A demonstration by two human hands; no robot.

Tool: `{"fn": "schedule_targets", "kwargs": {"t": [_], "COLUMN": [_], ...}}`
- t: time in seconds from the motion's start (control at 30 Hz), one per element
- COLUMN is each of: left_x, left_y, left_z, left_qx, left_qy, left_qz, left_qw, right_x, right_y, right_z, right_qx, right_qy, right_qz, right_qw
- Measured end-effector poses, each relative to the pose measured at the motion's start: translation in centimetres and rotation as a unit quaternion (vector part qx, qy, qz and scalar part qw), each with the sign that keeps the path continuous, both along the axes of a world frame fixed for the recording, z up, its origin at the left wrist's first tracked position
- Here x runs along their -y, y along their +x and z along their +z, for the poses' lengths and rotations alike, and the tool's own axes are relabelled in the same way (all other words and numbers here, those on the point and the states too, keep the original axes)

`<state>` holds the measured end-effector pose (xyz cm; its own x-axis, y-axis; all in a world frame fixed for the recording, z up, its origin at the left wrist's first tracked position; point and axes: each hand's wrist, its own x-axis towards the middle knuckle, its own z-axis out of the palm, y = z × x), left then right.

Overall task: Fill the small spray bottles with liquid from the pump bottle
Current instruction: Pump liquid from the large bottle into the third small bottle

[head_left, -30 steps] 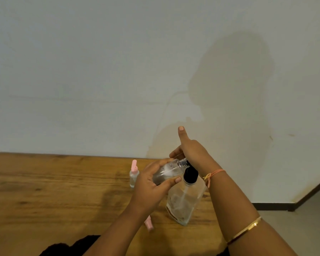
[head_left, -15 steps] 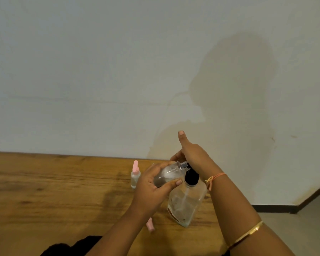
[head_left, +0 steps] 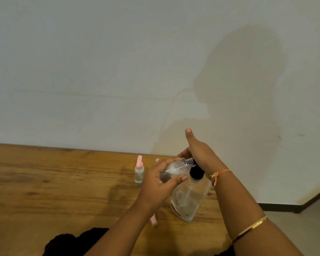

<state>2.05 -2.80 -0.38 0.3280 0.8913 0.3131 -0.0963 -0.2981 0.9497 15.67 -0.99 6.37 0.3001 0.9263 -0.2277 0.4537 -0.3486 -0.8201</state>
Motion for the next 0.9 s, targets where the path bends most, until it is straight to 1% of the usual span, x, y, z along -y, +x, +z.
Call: {"fn": "schedule_targets", "kwargs": {"t": [0.13, 0.43, 0.6, 0.73, 0.9], "left_x": [-0.03, 0.03, 0.05, -0.07, -0.23], "left_y": [-0.02, -0.04, -0.09, -0.12, 0.05], "left_z": [0.25, -0.12, 0.29, 0.60, 0.12], "left_qx": [0.016, 0.003, 0.014, 0.022, 0.013], "left_qy": [-0.005, -0.020, -0.003, 0.004, -0.009], "left_qz": [0.004, -0.010, -0.003, -0.003, -0.011], "left_qw": [1.000, 1.000, 1.000, 1.000, 1.000], "right_x": [-0.14, 0.14, 0.11, -0.22, -0.11], "right_y": [-0.08, 0.04, -0.08, -0.21, 0.08], "right_z": [0.53, -0.07, 0.34, 0.67, 0.35], "right_qx": [-0.001, 0.036, 0.002, 0.015, 0.030], "right_qy": [0.021, 0.000, 0.004, 0.010, 0.004], "right_qz": [0.012, 0.002, 0.008, 0.022, 0.006], "right_qw": [1.000, 0.999, 1.000, 1.000, 1.000]}}
